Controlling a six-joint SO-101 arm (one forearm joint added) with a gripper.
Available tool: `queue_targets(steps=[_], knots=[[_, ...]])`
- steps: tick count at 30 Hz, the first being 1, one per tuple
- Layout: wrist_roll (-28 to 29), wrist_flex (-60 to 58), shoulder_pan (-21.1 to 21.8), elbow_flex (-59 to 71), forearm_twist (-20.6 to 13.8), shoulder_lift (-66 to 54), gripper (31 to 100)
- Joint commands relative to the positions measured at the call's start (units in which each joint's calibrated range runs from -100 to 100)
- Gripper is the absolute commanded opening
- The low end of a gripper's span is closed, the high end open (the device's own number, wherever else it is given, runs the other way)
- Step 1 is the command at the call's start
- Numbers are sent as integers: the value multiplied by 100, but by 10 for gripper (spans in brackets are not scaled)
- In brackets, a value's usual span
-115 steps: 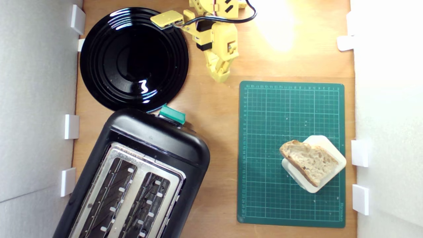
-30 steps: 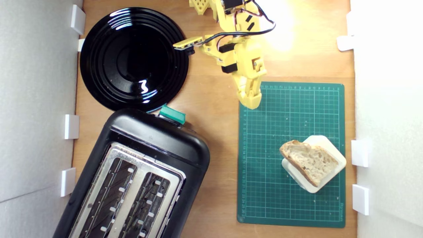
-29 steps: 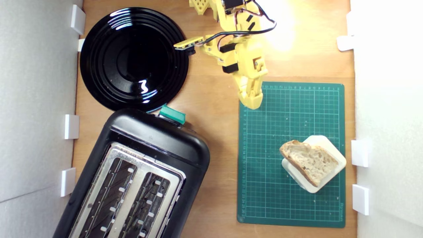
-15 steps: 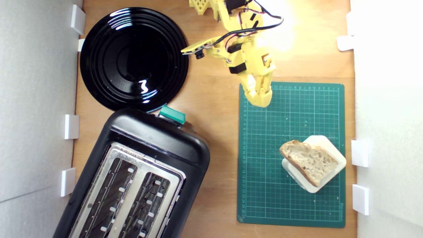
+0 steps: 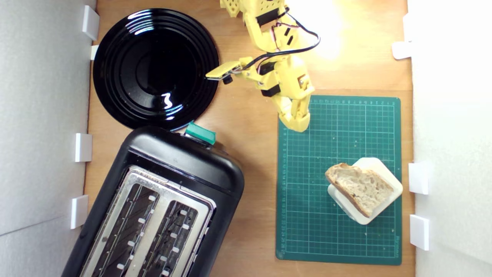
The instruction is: Pick bread and place in toaster
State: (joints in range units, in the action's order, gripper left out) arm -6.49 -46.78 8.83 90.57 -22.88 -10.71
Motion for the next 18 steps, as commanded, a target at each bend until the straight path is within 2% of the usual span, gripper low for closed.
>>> queue_targets(steps=[1, 9, 18], knots=[[24, -877, -424, -337, -595, 480, 313], [45, -979, -384, -1236, -613, 1445, 313], [19, -970, 35, -2080, -622, 2211, 313]])
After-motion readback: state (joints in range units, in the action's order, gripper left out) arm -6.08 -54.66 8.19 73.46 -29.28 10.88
